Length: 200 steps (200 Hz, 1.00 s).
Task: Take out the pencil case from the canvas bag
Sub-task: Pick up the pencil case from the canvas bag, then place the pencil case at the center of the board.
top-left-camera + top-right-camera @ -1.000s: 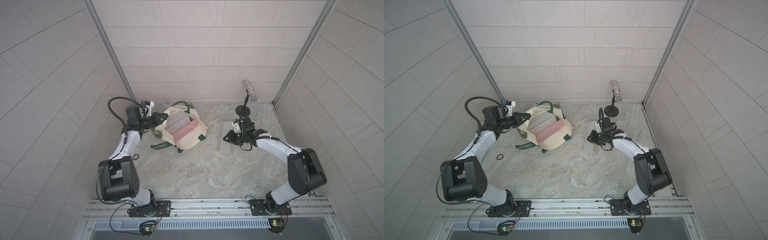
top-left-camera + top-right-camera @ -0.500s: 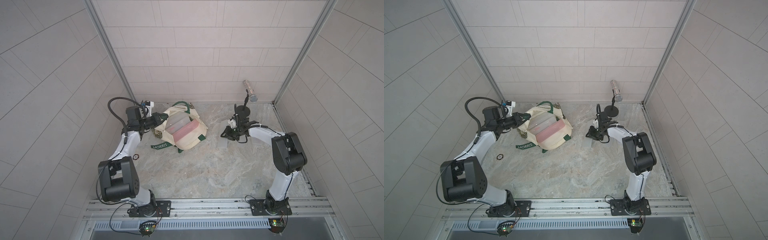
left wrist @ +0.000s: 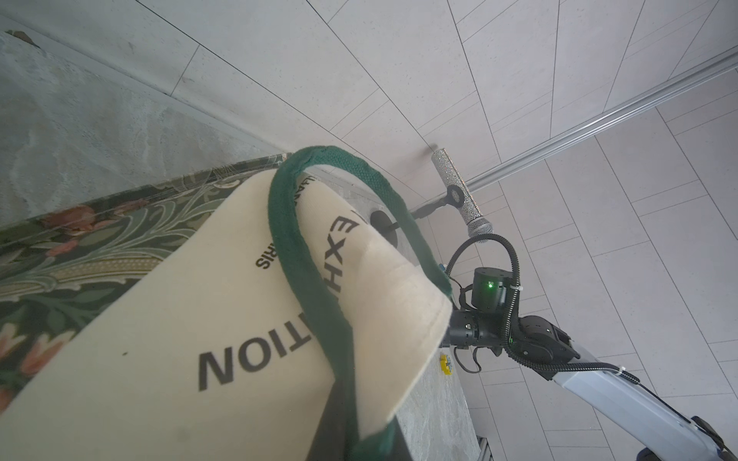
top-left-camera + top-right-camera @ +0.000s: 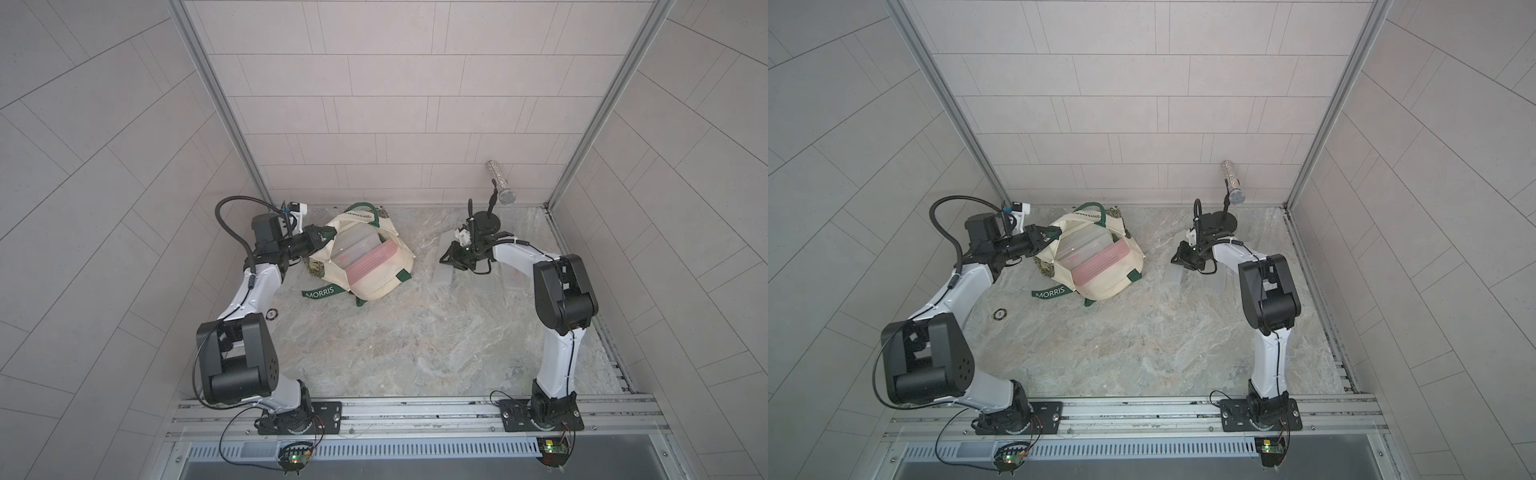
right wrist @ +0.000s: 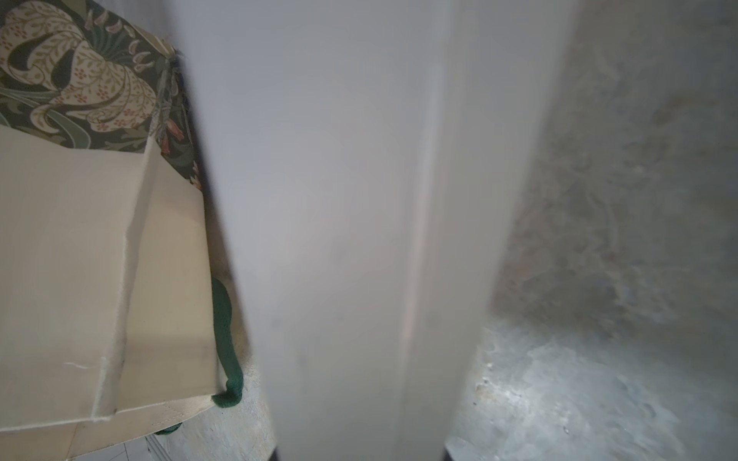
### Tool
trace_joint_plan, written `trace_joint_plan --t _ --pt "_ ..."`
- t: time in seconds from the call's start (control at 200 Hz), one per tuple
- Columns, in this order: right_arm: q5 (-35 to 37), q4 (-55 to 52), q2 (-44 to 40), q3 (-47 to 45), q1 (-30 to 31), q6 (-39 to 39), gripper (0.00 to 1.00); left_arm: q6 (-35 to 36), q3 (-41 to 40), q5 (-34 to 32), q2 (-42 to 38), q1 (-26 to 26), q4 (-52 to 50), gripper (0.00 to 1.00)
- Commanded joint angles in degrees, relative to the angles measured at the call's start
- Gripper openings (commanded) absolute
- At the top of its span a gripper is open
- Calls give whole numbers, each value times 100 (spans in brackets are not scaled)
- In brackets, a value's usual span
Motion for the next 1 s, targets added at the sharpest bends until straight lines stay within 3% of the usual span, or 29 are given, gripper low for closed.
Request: trace_joint_plan --t 0.0,0.776,0.996 --pt "-131 -65 138 266 -53 39 21 -18 -33 167 -211 3 357 0" --pt "423 -794 870 995 -189 -302 24 6 -45 154 -229 2 336 0" --pt "767 -1426 1194 1566 -240 -577 32 7 -37 162 -209 3 332 0"
